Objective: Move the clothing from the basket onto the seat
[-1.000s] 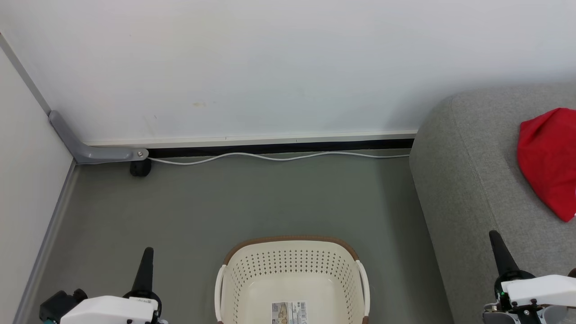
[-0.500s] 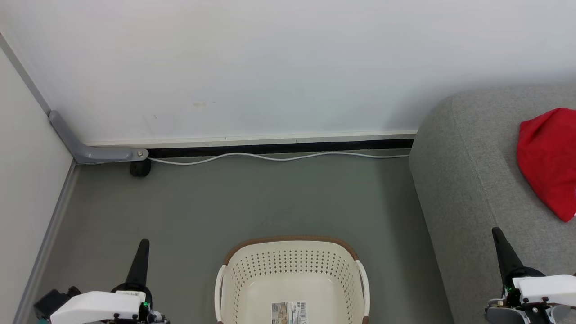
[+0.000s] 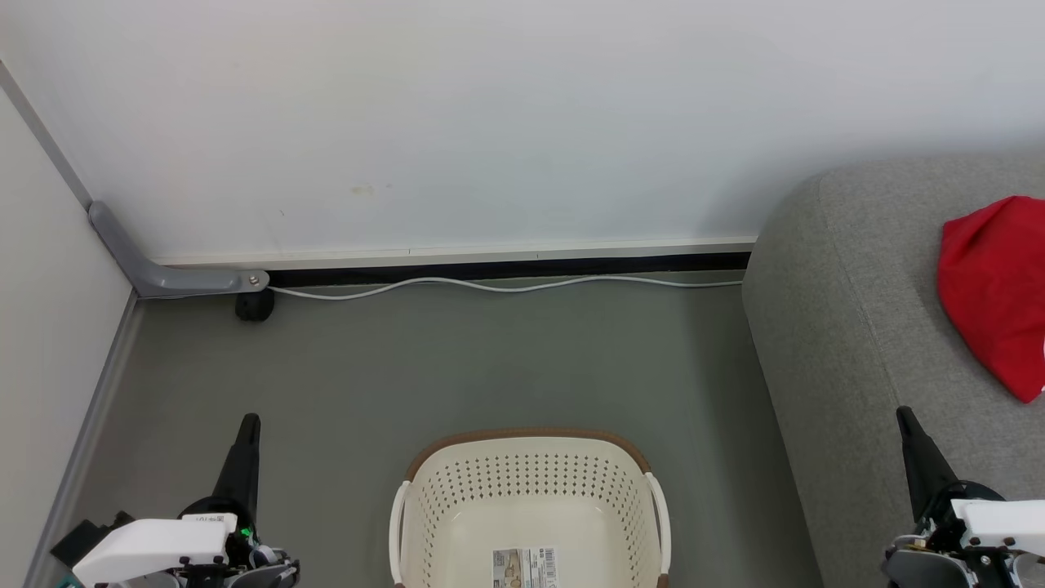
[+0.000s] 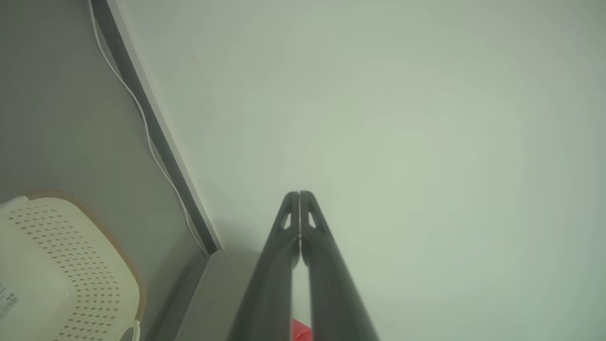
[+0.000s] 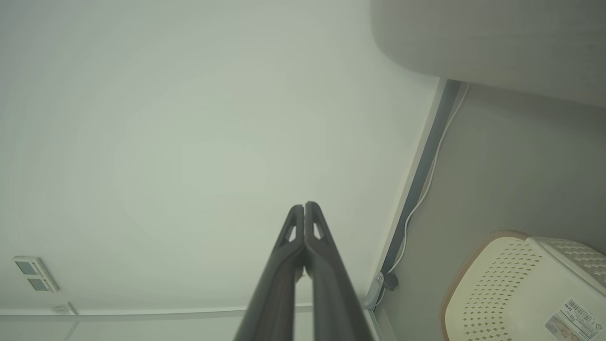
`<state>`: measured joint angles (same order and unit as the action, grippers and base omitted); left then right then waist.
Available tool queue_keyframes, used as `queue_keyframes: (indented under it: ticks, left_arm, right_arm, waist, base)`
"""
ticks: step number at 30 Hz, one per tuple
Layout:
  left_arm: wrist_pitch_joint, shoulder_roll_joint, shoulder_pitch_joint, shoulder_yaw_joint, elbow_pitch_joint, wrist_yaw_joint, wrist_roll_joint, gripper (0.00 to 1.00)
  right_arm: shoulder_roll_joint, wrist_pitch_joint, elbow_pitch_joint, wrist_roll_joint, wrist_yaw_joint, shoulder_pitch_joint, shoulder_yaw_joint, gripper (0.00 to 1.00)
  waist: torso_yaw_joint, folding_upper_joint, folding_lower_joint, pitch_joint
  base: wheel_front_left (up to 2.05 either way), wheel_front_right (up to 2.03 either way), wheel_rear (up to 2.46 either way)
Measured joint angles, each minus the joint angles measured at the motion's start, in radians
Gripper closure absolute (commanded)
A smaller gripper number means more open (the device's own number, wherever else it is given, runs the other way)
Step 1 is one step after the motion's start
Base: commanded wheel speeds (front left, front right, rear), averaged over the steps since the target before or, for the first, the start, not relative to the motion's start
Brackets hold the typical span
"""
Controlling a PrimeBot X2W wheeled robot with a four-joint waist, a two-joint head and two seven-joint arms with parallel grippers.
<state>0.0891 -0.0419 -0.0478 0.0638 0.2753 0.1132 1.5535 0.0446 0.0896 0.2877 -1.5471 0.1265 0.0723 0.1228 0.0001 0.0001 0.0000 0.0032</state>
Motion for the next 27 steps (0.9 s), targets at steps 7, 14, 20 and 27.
queue_keyframes:
  ticks: [7,14,20,27]
  left_arm:
    - [0.016,0.000,-0.002,0.011,-0.002,0.009,0.058,1.00]
    - [0.016,0.000,-0.002,0.012,-0.002,0.009,0.058,1.00]
    - [0.016,0.000,-0.002,0.012,-0.002,0.009,0.058,1.00]
    - [0.016,0.000,-0.002,0.013,-0.002,0.010,0.058,1.00]
  right_arm:
    - [-0.004,0.016,-0.010,-0.050,0.000,0.000,0.007,1.00]
    - [-0.004,0.016,-0.010,-0.050,0.000,0.000,0.008,1.00]
    - [-0.004,0.016,-0.011,-0.050,0.000,0.000,0.008,1.00]
    - [-0.004,0.016,-0.011,-0.050,0.000,0.000,0.008,1.00]
  waist:
    - [0.000,0.0000,0.0000,0.000]
    - [0.000,0.0000,0.0000,0.000]
    - [0.000,0.0000,0.0000,0.000]
    - [0.000,0.0000,0.0000,0.000]
  base:
    - [0.00,0.00,0.00]
    - [0.00,0.00,0.00]
    - [0.00,0.00,0.00]
    - [0.00,0.00,0.00]
